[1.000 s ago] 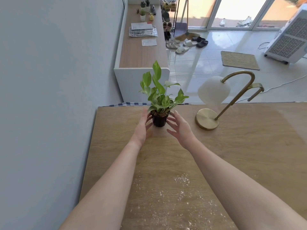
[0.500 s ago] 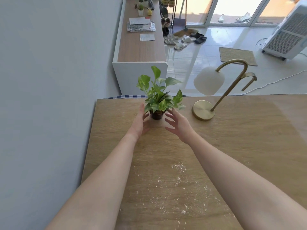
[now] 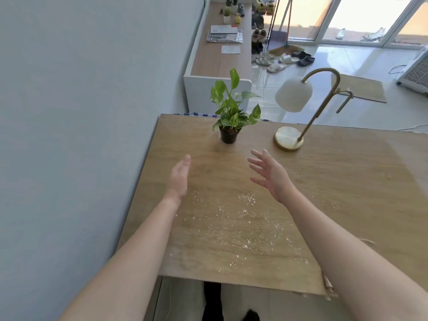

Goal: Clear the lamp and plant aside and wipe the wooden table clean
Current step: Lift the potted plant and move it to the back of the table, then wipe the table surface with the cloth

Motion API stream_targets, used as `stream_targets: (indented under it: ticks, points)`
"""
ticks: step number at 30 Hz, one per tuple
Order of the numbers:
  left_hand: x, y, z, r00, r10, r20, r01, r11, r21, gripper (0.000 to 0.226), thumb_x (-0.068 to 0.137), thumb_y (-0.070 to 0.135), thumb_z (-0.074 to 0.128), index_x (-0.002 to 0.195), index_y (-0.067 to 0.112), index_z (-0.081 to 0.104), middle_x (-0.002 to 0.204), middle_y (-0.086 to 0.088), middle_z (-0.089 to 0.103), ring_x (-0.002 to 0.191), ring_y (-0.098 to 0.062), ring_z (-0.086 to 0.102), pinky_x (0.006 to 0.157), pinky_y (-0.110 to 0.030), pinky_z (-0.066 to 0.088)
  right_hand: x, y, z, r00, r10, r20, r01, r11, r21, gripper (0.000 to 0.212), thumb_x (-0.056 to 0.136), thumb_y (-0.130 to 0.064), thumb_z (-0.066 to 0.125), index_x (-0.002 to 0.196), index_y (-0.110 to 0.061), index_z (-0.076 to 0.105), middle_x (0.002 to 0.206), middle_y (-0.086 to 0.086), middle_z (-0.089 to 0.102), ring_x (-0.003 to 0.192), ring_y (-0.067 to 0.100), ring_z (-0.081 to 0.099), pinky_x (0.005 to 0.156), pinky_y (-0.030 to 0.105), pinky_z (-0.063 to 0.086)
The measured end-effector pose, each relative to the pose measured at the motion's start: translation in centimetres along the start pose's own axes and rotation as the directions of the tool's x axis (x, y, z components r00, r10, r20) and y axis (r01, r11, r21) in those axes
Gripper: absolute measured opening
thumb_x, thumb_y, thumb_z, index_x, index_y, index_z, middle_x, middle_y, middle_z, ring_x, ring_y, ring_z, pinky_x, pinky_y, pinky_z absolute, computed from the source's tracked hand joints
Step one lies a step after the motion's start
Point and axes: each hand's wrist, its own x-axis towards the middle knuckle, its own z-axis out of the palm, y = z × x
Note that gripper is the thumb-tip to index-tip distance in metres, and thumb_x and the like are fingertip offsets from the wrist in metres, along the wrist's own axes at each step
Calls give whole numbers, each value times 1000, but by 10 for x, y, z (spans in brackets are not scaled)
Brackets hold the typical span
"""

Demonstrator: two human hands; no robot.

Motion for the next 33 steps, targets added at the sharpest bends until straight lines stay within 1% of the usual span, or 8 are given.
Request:
stream_targets:
  ticks: [3,7,11,15,19,22,28,33]
  points:
    - [-49,-27,-11,991,68,-117,-61,996,66,61,111,58,41,158,22,52,160,8,51,145,-5,42,116,-27,30,-43,20,-25,999,-46,-9,45,988,-150,51,110,-59,39,147,-32,62,145,-3,64,137,19,58,112,52,51]
    - [-98,-78,-27,973,126,-195,-68,958,278,56,110,61,43,155,30,52,162,9,49,148,-12,43,123,-43,35,-98,61,-76,985,-161,-58,131,928,-349,43,111,-51,46,145,-32,64,144,-7,64,137,17,58,112,47,50]
    - [-127,-131,-46,950,144,-277,-3,891,454,57,110,57,43,157,25,52,166,0,45,155,-22,37,127,-50,29,-146,105,-134,946,-272,-179,107,780,-617,39,109,-36,56,148,-31,61,148,-6,61,138,14,55,116,44,46]
    - [-138,-169,-64,927,182,-328,59,793,607,72,103,63,34,158,19,51,167,-8,42,156,-30,35,128,-54,28,-184,152,-174,904,-357,-236,12,572,-820,53,109,-35,54,161,-33,45,166,0,43,155,21,35,127,47,31]
    - [-136,-187,-67,909,239,-342,67,725,685,73,103,55,33,159,11,50,167,-16,41,156,-37,33,130,-55,24,-196,185,-188,903,-360,-235,-63,430,-901,61,110,-45,48,167,-40,26,175,-2,25,163,20,15,130,48,20]
    - [-128,-190,-65,896,258,-362,94,685,722,74,103,53,32,160,8,47,168,-17,40,157,-38,31,131,-54,21,-191,197,-190,901,-375,-218,-97,316,-944,56,112,-56,31,166,-48,19,177,-5,19,165,17,7,132,50,15]
    - [-116,-198,-58,884,262,-386,154,617,772,77,103,59,26,165,14,38,172,-14,34,158,-38,28,129,-55,23,-186,207,-195,914,-346,-210,-147,199,-969,69,102,-78,15,166,-52,8,177,-13,-3,164,13,-10,131,40,-11]
    - [-119,-194,-54,902,264,-343,127,596,793,80,104,62,25,167,14,34,174,-13,31,161,-36,25,131,-57,19,-188,205,-193,920,-320,-225,-174,180,-968,71,99,-82,12,164,-56,1,177,-13,-5,164,12,-9,131,41,-8]
